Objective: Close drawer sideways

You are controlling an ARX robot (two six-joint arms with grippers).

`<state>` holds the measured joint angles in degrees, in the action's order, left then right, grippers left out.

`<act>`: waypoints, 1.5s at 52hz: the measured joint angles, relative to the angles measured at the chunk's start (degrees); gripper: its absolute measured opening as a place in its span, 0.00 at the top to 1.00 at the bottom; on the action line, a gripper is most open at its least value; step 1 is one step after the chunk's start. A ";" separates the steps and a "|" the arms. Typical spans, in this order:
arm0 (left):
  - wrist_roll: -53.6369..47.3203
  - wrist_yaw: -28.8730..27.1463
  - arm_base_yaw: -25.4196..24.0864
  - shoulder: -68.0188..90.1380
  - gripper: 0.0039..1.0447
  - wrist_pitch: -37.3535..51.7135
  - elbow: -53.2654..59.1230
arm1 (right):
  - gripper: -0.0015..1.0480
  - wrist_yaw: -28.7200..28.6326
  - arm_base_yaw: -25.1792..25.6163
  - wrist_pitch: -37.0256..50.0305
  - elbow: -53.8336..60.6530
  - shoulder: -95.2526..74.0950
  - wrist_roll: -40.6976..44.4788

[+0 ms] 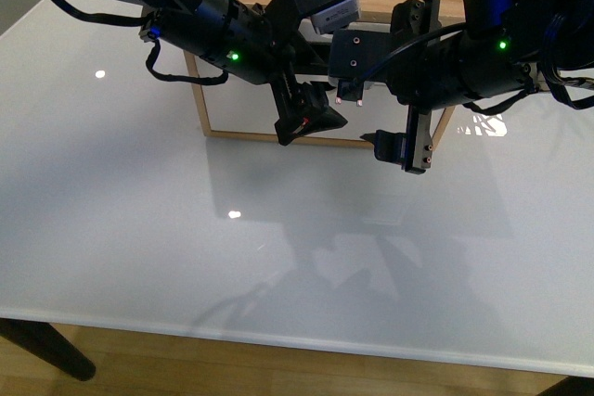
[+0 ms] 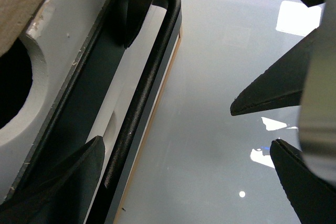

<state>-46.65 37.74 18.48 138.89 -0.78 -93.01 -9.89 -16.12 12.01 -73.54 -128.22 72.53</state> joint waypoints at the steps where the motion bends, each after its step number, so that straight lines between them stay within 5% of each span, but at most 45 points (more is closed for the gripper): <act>1: -0.02 -0.02 0.00 0.00 0.08 0.00 0.02 | 0.09 0.00 0.00 0.04 0.02 0.00 -0.04; 22: -0.04 -1.01 -0.66 -2.40 0.08 3.91 4.52 | 0.09 -0.31 0.13 3.61 4.04 2.84 -1.86; 42: 4.72 -1.77 -6.36 -20.55 0.08 12.70 19.69 | 0.09 -1.62 3.61 10.71 19.69 20.15 -10.97; 57: 31.78 -1.33 -15.89 -45.22 0.08 37.59 41.16 | 0.09 0.92 8.79 26.49 38.66 43.28 -38.23; 59: 36.24 -10.67 -14.64 -46.64 0.14 41.35 43.12 | 0.10 2.60 8.52 28.02 39.32 43.63 -41.66; 62: 40.61 -25.99 -13.11 -47.91 0.24 47.10 47.41 | 0.22 13.07 7.63 39.39 43.43 43.41 -52.33; 66: 43.60 -39.01 -12.87 -49.92 0.37 50.45 53.86 | 0.35 16.76 8.20 45.16 48.28 44.50 -62.01; 78: 46.03 -41.16 -14.38 -59.52 0.76 54.51 67.19 | 0.73 14.95 10.43 46.01 57.48 53.68 -70.66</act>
<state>-0.62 -3.42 4.10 79.37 53.74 -25.82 5.06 -5.69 58.02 -16.05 -74.54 1.87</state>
